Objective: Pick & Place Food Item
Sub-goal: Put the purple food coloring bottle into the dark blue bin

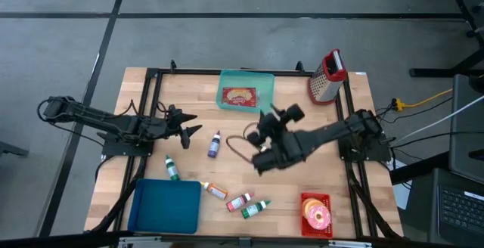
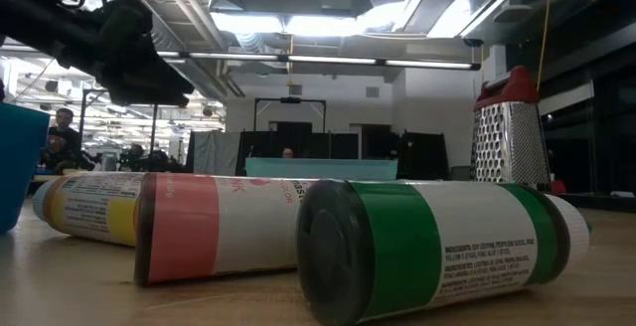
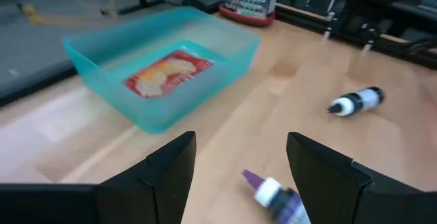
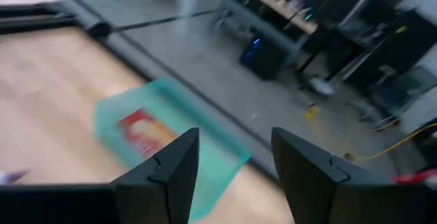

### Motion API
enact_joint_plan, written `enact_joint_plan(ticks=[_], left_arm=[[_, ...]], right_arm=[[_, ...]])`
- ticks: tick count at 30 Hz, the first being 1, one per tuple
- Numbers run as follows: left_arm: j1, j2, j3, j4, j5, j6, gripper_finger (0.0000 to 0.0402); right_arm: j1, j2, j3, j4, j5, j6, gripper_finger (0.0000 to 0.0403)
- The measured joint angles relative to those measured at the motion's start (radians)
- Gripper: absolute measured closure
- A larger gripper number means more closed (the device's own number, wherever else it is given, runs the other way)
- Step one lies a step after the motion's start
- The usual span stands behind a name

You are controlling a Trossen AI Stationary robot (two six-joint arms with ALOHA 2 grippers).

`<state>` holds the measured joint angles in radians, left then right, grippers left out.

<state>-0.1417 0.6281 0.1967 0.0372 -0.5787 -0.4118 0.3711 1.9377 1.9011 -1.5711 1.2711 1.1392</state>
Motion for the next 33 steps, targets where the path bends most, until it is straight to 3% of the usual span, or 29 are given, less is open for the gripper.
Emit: enact_joint_plan(ticks=[7, 17, 22, 28, 33], left_arm=[[0.0, 0.045, 0.001, -0.162, -0.106, -0.233, 0.0176], [0.0, 0.109, 0.001, -0.184, -0.191, -0.361, 0.0176], [0.0, 0.127, 0.001, -0.228, -0.213, -0.35, 0.0176], [0.0, 0.127, 0.001, -0.18, -0.218, -0.181, 0.0176], [0.0, 0.127, 0.001, -0.136, -0.282, -0.067, 0.0176]], right_arm=[[-0.117, -0.054, 0.001, 0.0, 0.157, -0.095, 0.0218], [-0.239, -0.054, -0.109, 0.0, 0.206, -0.028, 0.0218], [-0.274, -0.054, -0.146, -0.001, 0.221, 0.019, 0.0218], [-0.277, -0.045, -0.147, 0.012, 0.283, 0.028, 0.0218], [-0.288, -0.044, -0.147, 0.026, 0.248, -0.098, 0.0217]])
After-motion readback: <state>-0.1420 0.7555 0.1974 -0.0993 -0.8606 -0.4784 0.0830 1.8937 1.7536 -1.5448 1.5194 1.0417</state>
